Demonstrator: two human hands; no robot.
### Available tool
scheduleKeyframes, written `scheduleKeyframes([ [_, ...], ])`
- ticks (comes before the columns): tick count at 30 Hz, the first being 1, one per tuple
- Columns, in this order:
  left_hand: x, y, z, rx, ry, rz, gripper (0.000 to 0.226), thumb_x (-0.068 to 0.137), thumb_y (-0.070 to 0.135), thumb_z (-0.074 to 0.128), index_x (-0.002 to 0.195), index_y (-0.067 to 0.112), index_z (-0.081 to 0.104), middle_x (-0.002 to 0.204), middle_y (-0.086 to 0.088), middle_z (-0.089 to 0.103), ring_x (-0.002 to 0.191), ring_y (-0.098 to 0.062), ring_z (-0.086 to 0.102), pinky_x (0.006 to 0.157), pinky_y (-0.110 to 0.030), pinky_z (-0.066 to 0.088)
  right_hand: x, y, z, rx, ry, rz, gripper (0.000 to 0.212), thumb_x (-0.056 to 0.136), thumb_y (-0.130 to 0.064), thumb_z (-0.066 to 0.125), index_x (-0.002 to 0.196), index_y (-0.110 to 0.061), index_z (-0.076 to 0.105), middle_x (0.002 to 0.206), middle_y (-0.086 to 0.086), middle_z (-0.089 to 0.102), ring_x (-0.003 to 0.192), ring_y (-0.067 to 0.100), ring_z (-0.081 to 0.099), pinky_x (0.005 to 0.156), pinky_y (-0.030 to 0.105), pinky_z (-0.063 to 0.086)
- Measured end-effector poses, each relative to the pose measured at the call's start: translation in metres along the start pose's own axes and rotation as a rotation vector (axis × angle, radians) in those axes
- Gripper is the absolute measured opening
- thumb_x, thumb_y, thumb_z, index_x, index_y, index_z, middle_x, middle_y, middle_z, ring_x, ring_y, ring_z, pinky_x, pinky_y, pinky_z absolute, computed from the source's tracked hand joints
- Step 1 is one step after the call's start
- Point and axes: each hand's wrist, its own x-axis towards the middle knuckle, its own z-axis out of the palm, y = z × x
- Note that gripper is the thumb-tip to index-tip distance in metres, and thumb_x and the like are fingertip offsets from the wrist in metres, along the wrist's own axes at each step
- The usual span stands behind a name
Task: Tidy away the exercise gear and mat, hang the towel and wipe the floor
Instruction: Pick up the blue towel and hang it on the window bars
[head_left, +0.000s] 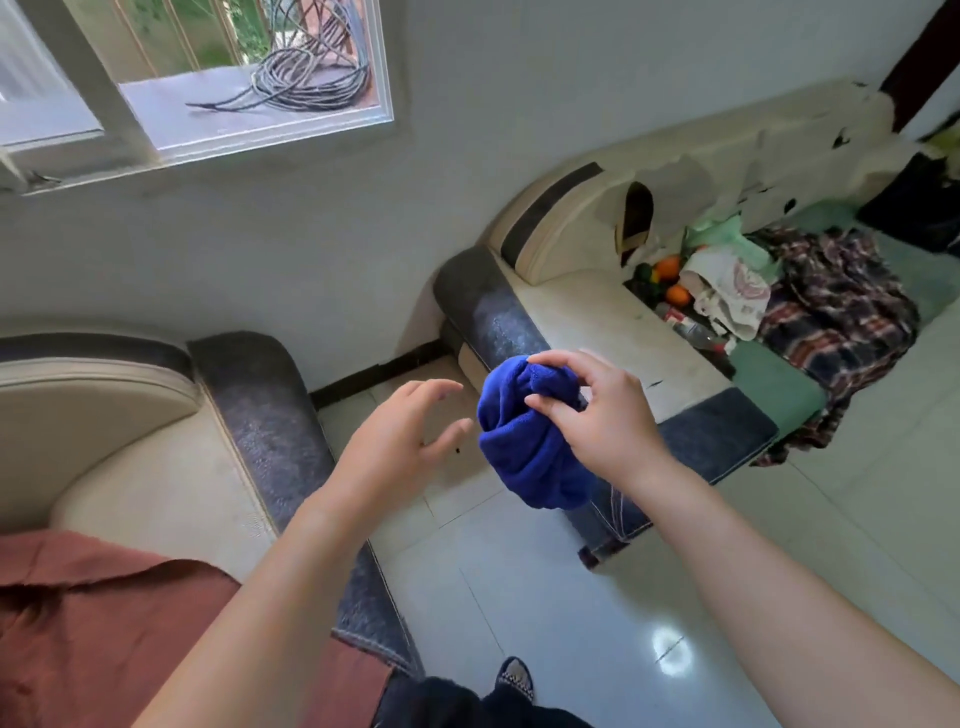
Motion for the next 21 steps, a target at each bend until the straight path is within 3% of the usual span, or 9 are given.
scheduleKeyframes([
  [9, 0.083, -0.035, -0.04, -0.009, 0.064, -0.078, 0.038, 0.088, 0.04, 0.057, 0.124, 0.03, 0.052, 0.121, 0.012, 0.055, 0.109, -0.005, 0.051, 0.095, -0.032, 0.044, 0.118, 0.003, 0.03, 0.074, -0.08, -0.051, 0.027, 0.079, -0.015, 0.072, 0.1, -0.03, 0.066, 0.101, -0.012, 0.064, 0.094, -0.001, 0.056, 0.08, 0.005, 0.038],
  [13, 0.137, -0.066, -0.07, -0.022, 0.118, -0.105, 0.036, 0.089, 0.041, 0.056, 0.123, 0.033, 0.05, 0.119, 0.02, 0.051, 0.106, 0.006, 0.047, 0.091, -0.022, 0.04, 0.189, -0.011, 0.059, 0.101, -0.145, -0.125, 0.026, 0.079, -0.015, 0.072, 0.101, -0.027, 0.066, 0.099, -0.014, 0.064, 0.094, -0.002, 0.055, 0.082, 0.006, 0.038],
  [18, 0.219, -0.113, -0.126, 0.025, 0.166, -0.112, 0.037, 0.089, 0.044, 0.054, 0.124, 0.035, 0.049, 0.124, 0.019, 0.051, 0.11, 0.0, 0.049, 0.092, -0.025, 0.042, 0.295, -0.035, 0.104, 0.152, -0.165, -0.179, 0.027, 0.078, -0.015, 0.073, 0.101, -0.029, 0.066, 0.099, -0.014, 0.064, 0.096, 0.004, 0.059, 0.084, 0.017, 0.045],
  [21, 0.265, -0.142, -0.167, 0.074, 0.17, -0.114, 0.039, 0.088, 0.046, 0.054, 0.125, 0.034, 0.049, 0.126, 0.018, 0.05, 0.114, -0.001, 0.048, 0.095, -0.025, 0.041, 0.357, -0.052, 0.125, 0.159, -0.153, -0.226, 0.029, 0.078, -0.015, 0.074, 0.099, -0.032, 0.066, 0.098, -0.016, 0.064, 0.094, 0.003, 0.059, 0.083, 0.017, 0.046],
])
